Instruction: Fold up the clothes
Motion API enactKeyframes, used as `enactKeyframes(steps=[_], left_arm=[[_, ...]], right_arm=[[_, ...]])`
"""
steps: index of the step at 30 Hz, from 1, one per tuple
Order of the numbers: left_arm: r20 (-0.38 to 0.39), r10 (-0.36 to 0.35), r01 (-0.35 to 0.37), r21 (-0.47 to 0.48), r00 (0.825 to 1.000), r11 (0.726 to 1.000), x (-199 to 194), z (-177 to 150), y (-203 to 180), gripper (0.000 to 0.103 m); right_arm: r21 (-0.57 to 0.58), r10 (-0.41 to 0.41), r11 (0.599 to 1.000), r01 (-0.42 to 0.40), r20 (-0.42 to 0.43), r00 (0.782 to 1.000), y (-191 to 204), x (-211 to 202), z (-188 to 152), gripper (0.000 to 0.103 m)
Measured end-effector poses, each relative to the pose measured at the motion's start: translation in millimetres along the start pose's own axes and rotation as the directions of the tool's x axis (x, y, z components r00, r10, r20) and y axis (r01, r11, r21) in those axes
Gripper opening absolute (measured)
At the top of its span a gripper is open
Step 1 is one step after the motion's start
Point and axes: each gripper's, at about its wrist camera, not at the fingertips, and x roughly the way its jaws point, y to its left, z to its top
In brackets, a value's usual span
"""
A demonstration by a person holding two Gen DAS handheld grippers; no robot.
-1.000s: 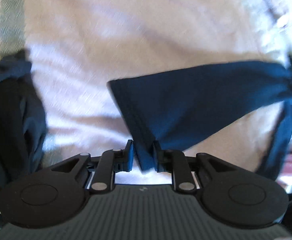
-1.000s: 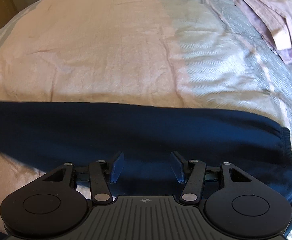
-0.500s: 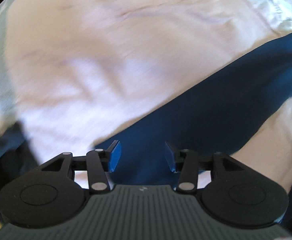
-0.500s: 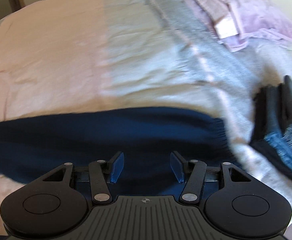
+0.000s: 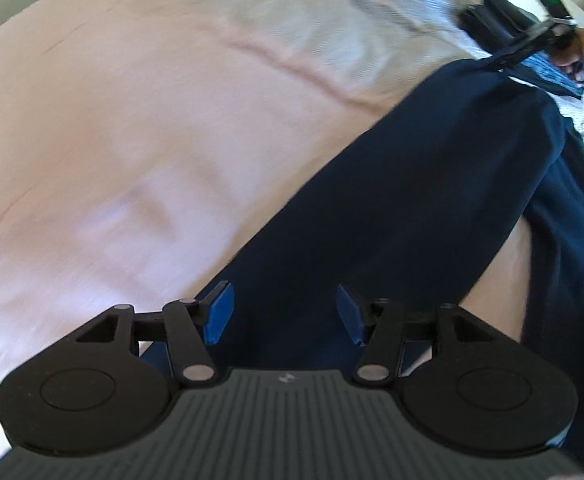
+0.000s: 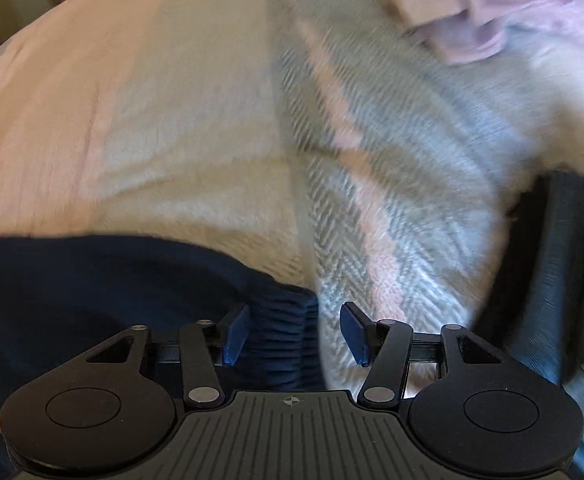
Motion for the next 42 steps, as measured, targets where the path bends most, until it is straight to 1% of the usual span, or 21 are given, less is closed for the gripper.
enactKeyframes(steps=[1, 2, 3, 5, 8, 11, 13, 14, 15, 16, 17, 21, 25, 28, 30, 32, 34, 35, 37, 40, 42], left_arm=[[0.004, -0.011, 0.011, 0.023, 1.0, 1.0, 10, 11, -12, 0.053], [0.008, -0.021, 0.021, 0.045, 1.0, 0.999, 20, 22, -23, 0.053], [0.011, -0.027, 0.026, 0.065, 1.0, 0.998, 25, 30, -30, 0.053], [0.018, -0.037, 0.035, 0.104, 0.999, 0.994, 35, 47, -45, 0.053], [0.039, -0.047, 0.043, 0.089, 0.998, 0.995, 49, 74, -54, 0.053], [0.04, -0.07, 0.065, 0.102, 0.997, 0.993, 63, 98, -65, 0.052], [0.047, -0.087, 0.079, 0.146, 0.995, 0.986, 68, 111, -78, 0.053], [0.05, -0.096, 0.087, 0.163, 0.994, 0.983, 74, 118, -83, 0.053], [0.053, -0.106, 0.095, 0.18, 0.993, 0.979, 79, 125, -88, 0.054], [0.056, -0.115, 0.102, 0.197, 0.992, 0.975, 85, 132, -92, 0.056], [0.06, -0.122, 0.106, 0.217, 0.991, 0.97, 93, 135, -95, 0.058], [0.053, -0.135, 0.116, 0.278, 0.989, 0.953, 123, 157, -113, 0.057], [0.1, -0.218, 0.177, 0.314, 0.971, 0.933, 132, 187, -137, 0.056], [0.106, -0.279, 0.222, 0.372, 0.954, 0.901, 140, 211, -164, 0.056], [0.073, -0.275, 0.216, 0.443, 0.959, 0.87, 153, 224, -186, 0.056], [0.035, -0.23, 0.182, 0.499, 0.973, 0.847, 170, 231, -203, 0.048], [-0.021, -0.189, 0.172, 0.521, 0.982, 0.836, 189, 236, -211, 0.019], [-0.045, -0.199, 0.193, 0.521, 0.979, 0.831, 194, 238, -213, 0.012], [-0.052, -0.182, 0.18, 0.55, 0.982, 0.816, 192, 241, -217, 0.007], [-0.009, -0.164, 0.14, 0.567, 0.986, 0.811, 174, 251, -211, 0.006], [-0.003, -0.161, 0.138, 0.524, 0.987, 0.841, 174, 262, -197, 0.006]], right_arm=[[-0.001, 0.037, 0.999, -0.037, -0.008, 0.999, -7, 6, -2, 0.053], [0.008, 0.06, 0.998, -0.06, -0.01, 0.998, -11, 8, -3, 0.029], [0.02, 0.081, 0.997, -0.081, -0.006, 0.997, -14, 6, -3, 0.012], [0.039, 0.117, 0.992, -0.118, 0.011, 0.993, -20, 2, -1, 0.011], [0.088, 0.149, 0.984, -0.157, 0.09, 0.985, -36, -8, 17, 0.01], [0.109, 0.179, 0.976, -0.187, 0.085, 0.98, -43, 2, 29, 0.01], [0.09, 0.172, 0.979, -0.18, 0.088, 0.981, -39, -1, 25, 0.013], [0.084, 0.165, 0.981, -0.174, 0.099, 0.981, -37, -6, 19, 0.028], [0.092, 0.156, 0.982, -0.167, 0.117, 0.981, -37, -15, 11, 0.049], [0.099, 0.152, 0.981, -0.166, 0.131, 0.98, -37, -23, 2, 0.057], [0.098, 0.162, 0.979, -0.176, 0.132, 0.978, -36, -29, -7, 0.061], [0.074, 0.175, 0.981, -0.18, 0.068, 0.982, -32, -32, -34, 0.061], [0.129, 0.144, 0.98, -0.153, 0.079, 0.986, -32, -45, -72, 0.061], [0.179, 0.116, 0.975, -0.132, 0.097, 0.989, -34, -58, -103, 0.061], [0.212, 0.097, 0.97, -0.118, 0.107, 0.989, -35, -66, -124, 0.061], [0.245, 0.078, 0.964, -0.105, 0.118, 0.99, -36, -74, -144, 0.061], [0.278, 0.058, 0.956, -0.092, 0.127, 0.99, -36, -82, -165, 0.061], [0.297, 0.05, 0.951, -0.087, 0.132, 0.99, -37, -85, -173, 0.061], [0.35, 0.042, 0.932, -0.09, 0.143, 0.989, -43, -87, -179, 0.061], [0.427, 0.029, 0.899, -0.095, 0.16, 0.987, -51, -90, -188, 0.061], [0.49, 0.033, 0.863, -0.125, 0.192, 0.981, -54, -97, -197, 0.061]])
